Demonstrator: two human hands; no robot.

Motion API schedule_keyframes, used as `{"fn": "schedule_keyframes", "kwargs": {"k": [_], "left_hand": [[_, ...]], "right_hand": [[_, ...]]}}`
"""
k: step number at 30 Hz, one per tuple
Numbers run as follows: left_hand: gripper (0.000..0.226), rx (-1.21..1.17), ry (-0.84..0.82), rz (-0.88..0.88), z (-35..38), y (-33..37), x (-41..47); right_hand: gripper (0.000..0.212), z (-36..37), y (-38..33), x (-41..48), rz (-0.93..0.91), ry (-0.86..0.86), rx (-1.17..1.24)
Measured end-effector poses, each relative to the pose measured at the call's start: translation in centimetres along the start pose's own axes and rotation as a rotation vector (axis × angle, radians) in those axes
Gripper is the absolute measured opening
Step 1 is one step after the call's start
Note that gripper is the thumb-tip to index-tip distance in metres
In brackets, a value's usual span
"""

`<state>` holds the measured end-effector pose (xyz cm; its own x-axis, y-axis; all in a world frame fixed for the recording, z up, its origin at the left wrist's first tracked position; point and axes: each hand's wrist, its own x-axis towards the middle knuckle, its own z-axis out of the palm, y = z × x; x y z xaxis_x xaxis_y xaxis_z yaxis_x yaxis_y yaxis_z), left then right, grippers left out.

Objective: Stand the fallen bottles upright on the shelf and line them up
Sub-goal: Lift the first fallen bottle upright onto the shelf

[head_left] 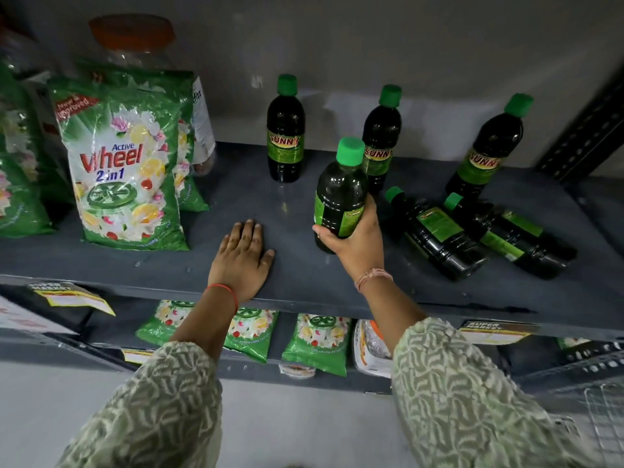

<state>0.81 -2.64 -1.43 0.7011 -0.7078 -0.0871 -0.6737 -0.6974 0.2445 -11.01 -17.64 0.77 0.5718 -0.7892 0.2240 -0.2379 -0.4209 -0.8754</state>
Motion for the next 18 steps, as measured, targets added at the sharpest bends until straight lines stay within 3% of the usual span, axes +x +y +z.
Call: {"fn": "schedule_keyframes", "kwargs": {"k": [4, 10, 14, 18], "left_hand": [[0.061, 0.008, 0.0, -0.004, 0.0, 0.0, 0.0], [0.061, 0.02, -0.015, -0.011, -0.1, 0.0, -0.1], [0.061, 0.017, -0.009, -0.01, -0.1, 0.1, 0.0], [0.06, 0.002, -0.007, 0.002, -0.1, -0.1, 0.0]], "right_hand": [[0.106, 0.5, 0.8, -0.1, -0.022, 0.05, -0.06], [0.085, 0.2, 1.5, 0.0, 0.077, -0.04, 0.141], [0.108, 0.5, 1.2, 0.2, -0.015, -0.014, -0.034], [0.086, 0.5, 1.4, 0.3, 0.044, -0.007, 0.023]]}}
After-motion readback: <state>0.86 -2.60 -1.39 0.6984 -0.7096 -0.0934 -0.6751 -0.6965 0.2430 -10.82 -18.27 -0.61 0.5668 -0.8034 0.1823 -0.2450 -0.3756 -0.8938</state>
